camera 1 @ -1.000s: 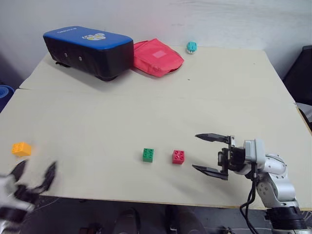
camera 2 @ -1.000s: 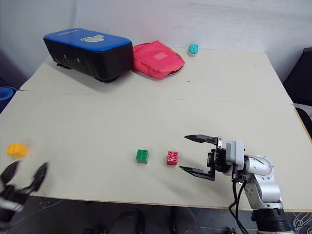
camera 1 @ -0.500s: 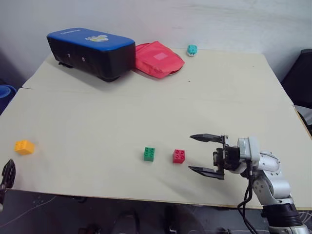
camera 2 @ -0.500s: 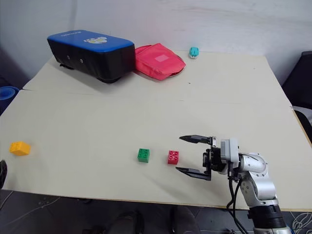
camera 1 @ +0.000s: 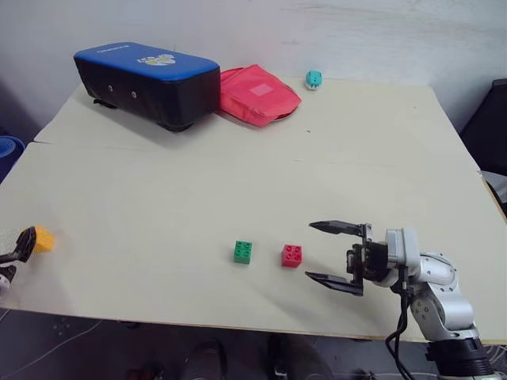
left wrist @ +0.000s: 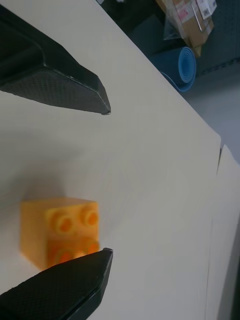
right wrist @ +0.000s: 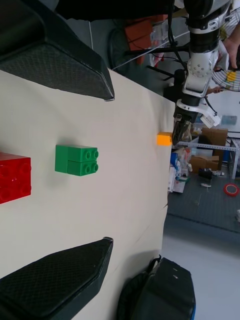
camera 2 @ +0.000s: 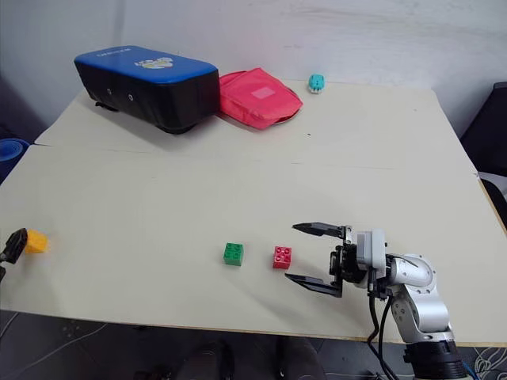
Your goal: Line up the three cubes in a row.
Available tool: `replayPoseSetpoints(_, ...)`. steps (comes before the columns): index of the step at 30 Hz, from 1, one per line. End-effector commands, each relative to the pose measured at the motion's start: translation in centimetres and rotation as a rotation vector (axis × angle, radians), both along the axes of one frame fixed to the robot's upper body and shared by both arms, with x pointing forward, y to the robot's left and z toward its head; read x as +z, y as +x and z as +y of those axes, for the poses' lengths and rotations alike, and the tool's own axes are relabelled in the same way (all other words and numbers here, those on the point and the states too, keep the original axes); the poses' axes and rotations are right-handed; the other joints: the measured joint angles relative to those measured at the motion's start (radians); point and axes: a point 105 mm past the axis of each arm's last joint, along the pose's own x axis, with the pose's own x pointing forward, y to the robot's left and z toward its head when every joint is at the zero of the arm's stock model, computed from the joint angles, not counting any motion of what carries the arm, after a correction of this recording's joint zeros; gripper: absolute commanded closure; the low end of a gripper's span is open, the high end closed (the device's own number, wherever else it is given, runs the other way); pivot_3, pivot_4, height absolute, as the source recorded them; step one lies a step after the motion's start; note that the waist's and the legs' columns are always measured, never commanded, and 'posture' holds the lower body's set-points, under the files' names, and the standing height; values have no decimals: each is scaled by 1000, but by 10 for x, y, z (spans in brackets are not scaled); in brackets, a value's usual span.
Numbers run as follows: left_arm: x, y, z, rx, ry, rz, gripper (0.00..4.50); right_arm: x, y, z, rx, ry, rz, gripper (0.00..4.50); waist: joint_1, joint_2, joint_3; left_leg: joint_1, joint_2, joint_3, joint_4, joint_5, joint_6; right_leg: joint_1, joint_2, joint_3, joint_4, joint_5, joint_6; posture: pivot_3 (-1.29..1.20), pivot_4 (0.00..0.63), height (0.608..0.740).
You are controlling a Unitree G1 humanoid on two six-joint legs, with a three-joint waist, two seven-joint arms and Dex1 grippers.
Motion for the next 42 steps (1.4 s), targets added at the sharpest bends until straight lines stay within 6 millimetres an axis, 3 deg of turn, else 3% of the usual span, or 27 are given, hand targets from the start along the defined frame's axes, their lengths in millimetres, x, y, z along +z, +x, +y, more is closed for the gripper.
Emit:
replayPoseSetpoints(1,-11,6,-8,-57,5,44,193,8,-4,-5,-16,-4,-41,0,-1,0,0,0,0,0,0,0,0,0,0,0,0,0,0,0,150,740)
replayPoseSetpoints(4,-18,7,-14,-65,-18,56,876,7,-5,-6,-24,-3,-40,0,-3,0,0,0,1,1,-1,0,0,0,0,-4,2,0,0,0,150,740)
replayPoseSetpoints(8,-30,-2,-21,-57,-42,74,2180,6,-8,-6,-28,-3,-40,0,-2,0,0,0,1,1,-1,0,0,0,-2,-7,2,0,0,0,150,740)
replayPoseSetpoints(11,-26,-4,-21,-54,-34,33,3013,7,-7,-7,-35,-4,-43,0,0,0,0,0,0,2,-1,0,0,0,-3,-10,1,0,0,0,150,740)
replayPoseSetpoints(15,1,3,-34,-159,27,-76,2992,6,-3,-13,-50,-26,-46,0,1,0,0,0,0,1,0,0,0,0,-4,-13,0,0,0,0,150,740)
replayPoseSetpoints(19,31,21,-107,-652,168,-50,2992,9,0,-30,-84,-72,-52,0,4,0,0,0,0,0,2,1,0,1,-5,-14,1,0,0,0,150,740)
replayPoseSetpoints(23,19,29,-184,-1234,421,108,2992,4,-7,-42,-75,-134,-26,0,7,6,2,1,-1,-1,2,3,3,3,-9,-17,1,1,-2,0,150,740)
replayPoseSetpoints(26,13,28,-218,-1556,503,106,2992,1,-11,-48,-84,-155,-16,0,2,13,2,0,-1,0,2,4,1,3,-9,-17,1,1,-2,0,150,740)
replayPoseSetpoints(31,-4,43,-236,-1851,656,215,2992,0,-24,-51,-106,-167,-2,0,-1,13,2,-1,1,4,3,7,-2,-1,-2,-15,5,1,-2,0,150,740)
replayPoseSetpoints(34,-14,56,-239,-1895,719,271,2992,0,-29,-54,-143,-170,-4,0,-1,13,3,-1,1,4,4,7,1,-1,-2,-14,6,2,-2,0,150,740)
replayPoseSetpoints(37,-15,68,-249,-1900,672,247,2992,0,-35,-57,-182,-169,1,0,3,13,3,-1,0,5,5,6,3,-1,-3,-12,6,2,0,0,150,740)
replayPoseSetpoints(42,-24,69,-270,-1969,606,235,2992,-3,-45,-55,-228,-163,9,0,5,12,3,-2,-1,5,5,7,3,-1,-3,-13,5,3,0,0,150,740)
